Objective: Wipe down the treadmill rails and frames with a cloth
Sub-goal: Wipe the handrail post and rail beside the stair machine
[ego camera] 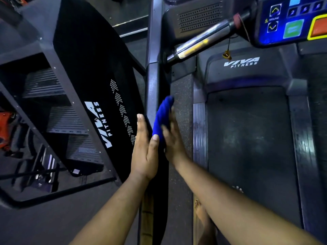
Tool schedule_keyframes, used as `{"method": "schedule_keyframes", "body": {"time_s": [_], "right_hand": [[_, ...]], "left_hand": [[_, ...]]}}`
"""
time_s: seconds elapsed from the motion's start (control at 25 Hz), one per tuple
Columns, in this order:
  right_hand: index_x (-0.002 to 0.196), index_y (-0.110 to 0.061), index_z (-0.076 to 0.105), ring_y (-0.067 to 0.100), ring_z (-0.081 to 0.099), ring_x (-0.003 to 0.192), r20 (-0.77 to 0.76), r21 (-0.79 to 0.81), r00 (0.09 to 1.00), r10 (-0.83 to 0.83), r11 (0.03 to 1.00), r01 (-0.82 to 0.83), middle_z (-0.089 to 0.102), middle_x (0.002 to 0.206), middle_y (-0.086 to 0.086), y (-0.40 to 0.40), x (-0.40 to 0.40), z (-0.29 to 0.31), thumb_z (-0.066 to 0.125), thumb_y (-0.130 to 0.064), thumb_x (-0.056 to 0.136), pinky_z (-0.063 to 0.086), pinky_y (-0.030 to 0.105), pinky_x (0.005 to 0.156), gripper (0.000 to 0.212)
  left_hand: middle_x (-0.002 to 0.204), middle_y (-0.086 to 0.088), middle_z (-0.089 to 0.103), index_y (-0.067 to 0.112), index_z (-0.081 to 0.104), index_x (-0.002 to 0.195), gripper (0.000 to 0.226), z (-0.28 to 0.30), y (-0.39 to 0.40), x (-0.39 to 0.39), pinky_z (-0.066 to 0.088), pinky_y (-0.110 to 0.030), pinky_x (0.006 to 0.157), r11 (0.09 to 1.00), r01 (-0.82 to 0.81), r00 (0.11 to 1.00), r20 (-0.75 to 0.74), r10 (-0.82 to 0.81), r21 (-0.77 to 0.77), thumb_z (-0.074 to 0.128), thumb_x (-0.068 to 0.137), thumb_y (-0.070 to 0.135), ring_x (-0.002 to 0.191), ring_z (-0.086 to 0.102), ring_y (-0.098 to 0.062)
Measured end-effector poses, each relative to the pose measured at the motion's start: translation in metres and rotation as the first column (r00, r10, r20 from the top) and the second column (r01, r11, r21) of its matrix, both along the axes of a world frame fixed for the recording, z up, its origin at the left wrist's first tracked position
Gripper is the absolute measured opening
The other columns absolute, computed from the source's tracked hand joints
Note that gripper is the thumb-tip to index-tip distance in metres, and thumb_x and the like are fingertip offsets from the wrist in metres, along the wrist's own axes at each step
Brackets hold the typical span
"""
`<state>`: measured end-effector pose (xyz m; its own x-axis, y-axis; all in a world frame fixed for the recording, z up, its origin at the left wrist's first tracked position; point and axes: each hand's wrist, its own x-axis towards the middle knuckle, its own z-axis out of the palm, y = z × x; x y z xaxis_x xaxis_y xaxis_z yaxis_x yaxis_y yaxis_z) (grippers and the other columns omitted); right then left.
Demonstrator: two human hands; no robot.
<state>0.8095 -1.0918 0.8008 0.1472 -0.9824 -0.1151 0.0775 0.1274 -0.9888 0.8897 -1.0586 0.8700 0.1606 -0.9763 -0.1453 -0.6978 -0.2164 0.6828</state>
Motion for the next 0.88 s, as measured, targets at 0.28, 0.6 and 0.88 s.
{"method": "schedule_keyframes", "body": {"time_s": [0.28, 0.6, 0.88], "right_hand": [[0.154, -0.018, 0.03, 0.033, 0.023, 0.148, -0.363, -0.159, 0.924, -0.12, 0.985, 0.065, 0.02, 0.163, 0.014, -0.127, 0.009, 0.034, 0.041, -0.04, 0.09, 0.026, 0.053, 0.117, 0.069], [0.143, -0.022, 0.051, 0.038, 0.009, 0.151, -0.448, -0.353, 0.894, 0.03, 0.912, -0.207, 0.021, 0.163, 0.008, -0.081, -0.005, 0.028, 0.045, -0.032, 0.095, 0.016, 0.052, 0.122, 0.05], [0.132, -0.025, 0.061, 0.03, 0.002, 0.152, -0.455, -0.313, 0.886, 0.088, 0.916, -0.251, 0.033, 0.159, -0.002, 0.048, -0.001, 0.035, 0.053, -0.029, 0.091, 0.027, 0.069, 0.109, 0.042]], "left_hand": [[0.165, 0.005, -0.003, 0.011, 0.001, 0.158, 0.092, -0.002, -0.004, 0.001, 0.005, -0.02, 0.121, 1.0, 0.003, 1.0, -0.013, -0.003, 0.0, 0.02, 0.091, 0.073, 0.149, -0.002, 0.004], [0.165, -0.001, -0.008, 0.012, -0.006, 0.156, 0.084, 0.0, 0.001, 0.004, 0.004, -0.041, 0.125, 0.991, -0.1, 0.972, -0.22, 0.079, -0.085, 0.028, 0.093, 0.057, 0.152, -0.005, -0.006], [0.166, -0.004, 0.006, 0.011, 0.01, 0.155, 0.077, -0.001, 0.073, 0.009, 0.007, -0.041, 0.126, 0.96, -0.25, 0.92, -0.342, 0.193, -0.129, 0.03, 0.094, 0.053, 0.153, 0.006, -0.009]]}}
